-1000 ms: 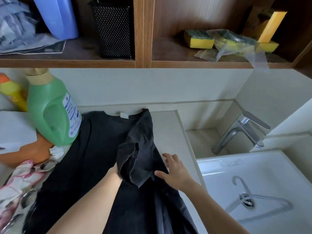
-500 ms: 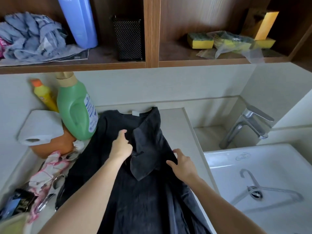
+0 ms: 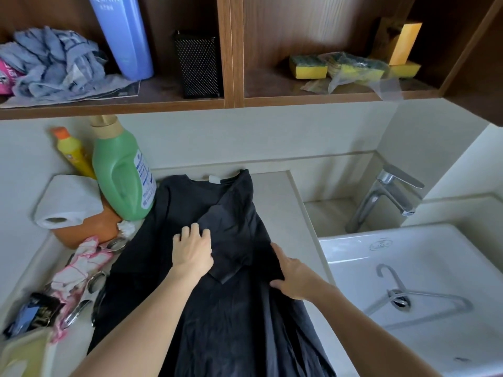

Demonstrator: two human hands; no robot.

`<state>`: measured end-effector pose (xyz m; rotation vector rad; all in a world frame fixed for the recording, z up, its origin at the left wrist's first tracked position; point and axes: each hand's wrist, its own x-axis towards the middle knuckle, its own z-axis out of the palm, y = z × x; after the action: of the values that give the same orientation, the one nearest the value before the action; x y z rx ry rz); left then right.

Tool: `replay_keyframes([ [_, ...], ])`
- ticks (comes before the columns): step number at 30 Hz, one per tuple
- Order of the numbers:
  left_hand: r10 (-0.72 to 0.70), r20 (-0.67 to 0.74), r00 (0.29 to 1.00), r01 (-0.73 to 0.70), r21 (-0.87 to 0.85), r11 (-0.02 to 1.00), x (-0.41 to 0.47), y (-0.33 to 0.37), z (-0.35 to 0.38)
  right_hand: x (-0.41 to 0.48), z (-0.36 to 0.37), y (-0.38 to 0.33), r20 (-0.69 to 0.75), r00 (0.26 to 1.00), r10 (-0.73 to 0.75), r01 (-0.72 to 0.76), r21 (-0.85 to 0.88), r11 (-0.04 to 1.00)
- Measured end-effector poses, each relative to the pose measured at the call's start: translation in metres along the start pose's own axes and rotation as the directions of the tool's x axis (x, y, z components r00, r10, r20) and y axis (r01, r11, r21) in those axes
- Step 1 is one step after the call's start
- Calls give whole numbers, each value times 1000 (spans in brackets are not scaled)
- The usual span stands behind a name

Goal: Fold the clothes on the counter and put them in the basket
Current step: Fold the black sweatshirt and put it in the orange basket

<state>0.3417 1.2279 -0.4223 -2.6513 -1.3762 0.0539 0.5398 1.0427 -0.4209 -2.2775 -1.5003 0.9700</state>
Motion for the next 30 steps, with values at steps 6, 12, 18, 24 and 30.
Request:
replay_keyframes([
  [6, 257, 10, 966, -242, -296, 924, -37, 27, 6, 20, -30, 18, -350, 918, 186, -132, 173, 976],
  [12, 158, 22, 987, -150, -204, 967, -73, 53, 52, 11, -40, 51, -222, 952, 211, -171, 186, 968],
  [18, 171, -32, 985, -174, -179, 968, -46, 42, 55, -46, -32, 70, -90, 992, 94, -75, 200, 977],
  [24, 123, -176, 977, -157, -194, 968, -40, 56, 34, -104, -2, 75, -131, 985, 109, -117, -57, 991],
  [30, -237, -48, 970, 140, -686, 714, -23, 62, -23, -167, 23, 73, -176, 962, 210, -232, -112, 966],
])
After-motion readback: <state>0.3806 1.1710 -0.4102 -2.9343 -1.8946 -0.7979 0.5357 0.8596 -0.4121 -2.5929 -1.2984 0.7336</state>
